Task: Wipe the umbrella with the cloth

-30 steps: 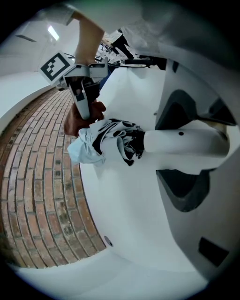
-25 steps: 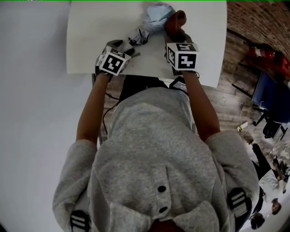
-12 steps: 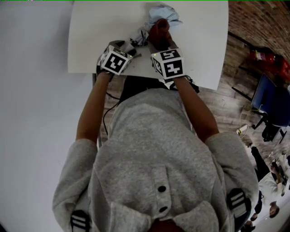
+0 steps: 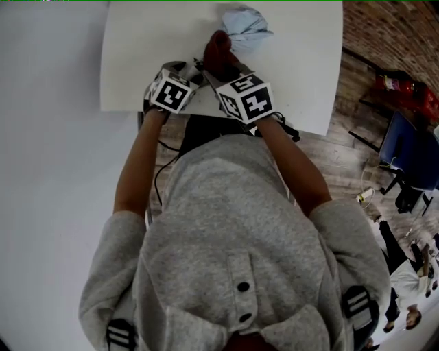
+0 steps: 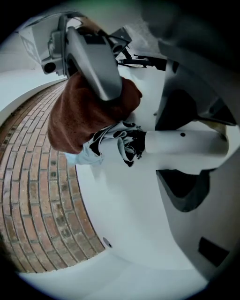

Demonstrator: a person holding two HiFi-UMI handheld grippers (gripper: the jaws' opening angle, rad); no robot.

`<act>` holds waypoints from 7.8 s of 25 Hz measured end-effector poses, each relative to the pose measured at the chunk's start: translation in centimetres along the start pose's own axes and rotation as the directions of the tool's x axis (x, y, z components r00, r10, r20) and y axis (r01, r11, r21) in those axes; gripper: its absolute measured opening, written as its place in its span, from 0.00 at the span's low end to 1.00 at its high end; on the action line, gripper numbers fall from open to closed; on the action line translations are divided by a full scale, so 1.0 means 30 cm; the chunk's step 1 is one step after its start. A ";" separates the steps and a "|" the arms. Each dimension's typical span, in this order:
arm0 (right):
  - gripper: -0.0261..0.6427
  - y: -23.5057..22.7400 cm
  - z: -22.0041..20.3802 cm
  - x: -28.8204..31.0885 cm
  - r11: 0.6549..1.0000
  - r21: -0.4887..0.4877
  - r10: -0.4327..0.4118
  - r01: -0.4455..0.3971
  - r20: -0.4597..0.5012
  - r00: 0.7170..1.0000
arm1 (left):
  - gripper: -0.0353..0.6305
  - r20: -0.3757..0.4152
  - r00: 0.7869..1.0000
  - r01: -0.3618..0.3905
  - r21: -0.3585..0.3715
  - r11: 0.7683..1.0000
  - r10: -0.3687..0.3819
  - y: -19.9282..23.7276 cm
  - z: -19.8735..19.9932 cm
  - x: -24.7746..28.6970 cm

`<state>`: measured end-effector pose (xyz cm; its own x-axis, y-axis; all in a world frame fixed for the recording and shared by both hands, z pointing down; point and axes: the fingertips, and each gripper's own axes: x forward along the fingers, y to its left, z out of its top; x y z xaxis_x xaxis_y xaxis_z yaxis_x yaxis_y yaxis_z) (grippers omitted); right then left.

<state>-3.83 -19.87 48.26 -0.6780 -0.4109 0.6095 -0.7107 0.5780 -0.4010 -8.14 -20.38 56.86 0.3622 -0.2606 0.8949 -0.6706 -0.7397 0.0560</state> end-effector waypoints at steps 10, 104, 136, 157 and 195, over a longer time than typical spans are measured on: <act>0.16 0.087 0.065 -0.036 0.947 -0.023 0.318 -0.320 -0.079 0.945 | 0.46 0.008 1.000 0.015 -0.011 1.000 -0.015 -0.006 0.021 0.007; 0.16 -0.678 0.451 -0.320 0.849 -0.285 -0.470 0.444 -0.027 0.882 | 0.45 0.049 0.998 0.028 -0.010 1.000 -0.027 -0.013 0.009 -0.015; 0.16 -0.384 0.172 -0.095 0.909 -0.322 -0.318 0.264 -0.130 0.939 | 0.45 0.052 0.999 0.008 -0.014 1.000 -0.007 -0.003 -0.003 -0.005; 0.16 -0.319 0.126 -0.056 0.907 -0.336 -0.320 0.255 -0.157 0.934 | 0.45 0.042 0.999 0.015 -0.025 1.000 -0.014 -0.011 -0.008 -0.008; 0.16 -0.139 0.056 0.039 0.957 -0.275 -0.157 0.092 -0.224 0.962 | 0.45 0.058 0.998 0.005 -0.021 1.000 -0.004 -0.007 -0.004 -0.017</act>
<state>-1.96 -23.95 49.50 -0.4987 -0.3283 0.8022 -0.6914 0.7088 -0.1397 -8.26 -20.03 56.43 0.4013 -0.2933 0.8677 -0.6823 -0.7277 0.0697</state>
